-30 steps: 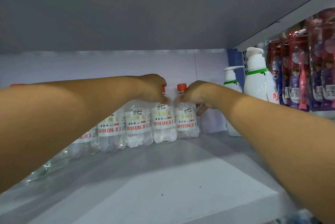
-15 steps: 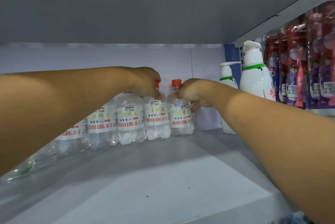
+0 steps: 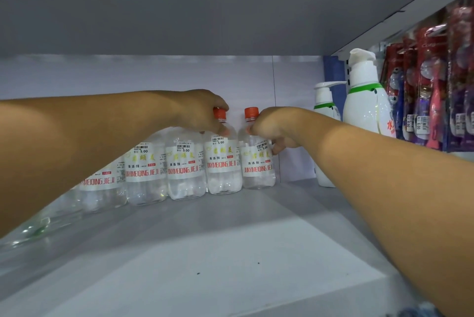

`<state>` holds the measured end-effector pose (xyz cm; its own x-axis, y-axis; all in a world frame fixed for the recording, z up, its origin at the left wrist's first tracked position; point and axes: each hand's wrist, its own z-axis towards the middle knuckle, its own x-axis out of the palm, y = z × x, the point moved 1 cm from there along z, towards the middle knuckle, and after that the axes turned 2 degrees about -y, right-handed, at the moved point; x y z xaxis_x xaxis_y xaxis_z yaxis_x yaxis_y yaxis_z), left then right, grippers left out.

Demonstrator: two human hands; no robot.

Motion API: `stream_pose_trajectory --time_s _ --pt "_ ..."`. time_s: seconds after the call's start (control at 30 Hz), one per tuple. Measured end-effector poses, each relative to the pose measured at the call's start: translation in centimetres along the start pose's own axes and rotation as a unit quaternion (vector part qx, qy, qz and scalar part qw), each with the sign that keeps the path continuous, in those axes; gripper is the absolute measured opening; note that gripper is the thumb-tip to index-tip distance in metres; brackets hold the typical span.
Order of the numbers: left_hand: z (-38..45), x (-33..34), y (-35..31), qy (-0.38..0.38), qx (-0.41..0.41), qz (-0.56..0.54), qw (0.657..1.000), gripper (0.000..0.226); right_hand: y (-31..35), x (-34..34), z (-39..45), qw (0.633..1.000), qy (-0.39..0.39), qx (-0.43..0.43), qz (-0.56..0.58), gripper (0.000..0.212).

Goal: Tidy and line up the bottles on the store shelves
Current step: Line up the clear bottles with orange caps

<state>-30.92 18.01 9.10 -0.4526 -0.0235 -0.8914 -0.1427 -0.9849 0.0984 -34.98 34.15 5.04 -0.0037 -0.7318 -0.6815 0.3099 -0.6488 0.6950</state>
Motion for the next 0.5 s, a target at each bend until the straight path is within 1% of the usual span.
stream_pose_trajectory --time_s 0.07,0.13,0.2,0.23,0.3,0.37,0.43,0.5 --pt "-0.1 0.1 0.2 -0.007 -0.003 -0.01 1.0 0.078 0.0 -0.1 0.0 1.0 0.001 -0.001 -0.001 0.033" --pt "-0.4 0.2 0.6 -0.03 -0.004 -0.01 0.999 0.081 -0.1 -0.1 0.2 1.0 0.0 0.0 -0.006 0.027" --pt "-1.2 -0.7 0.7 -0.067 0.003 -0.03 0.997 0.074 -0.1 -0.1 0.3 1.0 -0.005 -0.001 -0.016 0.025" --pt "-2.0 -1.6 0.9 -0.088 0.004 -0.042 0.995 0.067 -0.1 -0.2 0.2 1.0 -0.007 -0.001 -0.027 0.028" --pt "-4.2 -3.8 1.5 -0.126 -0.005 -0.058 0.99 0.053 -0.1 -0.3 0.0 0.999 -0.016 -0.004 -0.047 0.04" --pt "-6.8 -5.9 3.0 -0.158 -0.04 -0.072 0.984 0.042 0.0 -0.2 -0.5 0.996 -0.03 -0.014 -0.082 0.049" --pt "-9.6 -7.1 5.3 -0.182 -0.083 -0.068 0.977 0.04 0.1 -0.3 -1.2 0.987 -0.06 -0.03 -0.144 0.061" --pt "-12.6 -7.3 8.0 -0.215 -0.123 -0.063 0.967 0.041 0.8 -0.8 -2.0 0.975 -0.107 -0.064 -0.185 0.072"
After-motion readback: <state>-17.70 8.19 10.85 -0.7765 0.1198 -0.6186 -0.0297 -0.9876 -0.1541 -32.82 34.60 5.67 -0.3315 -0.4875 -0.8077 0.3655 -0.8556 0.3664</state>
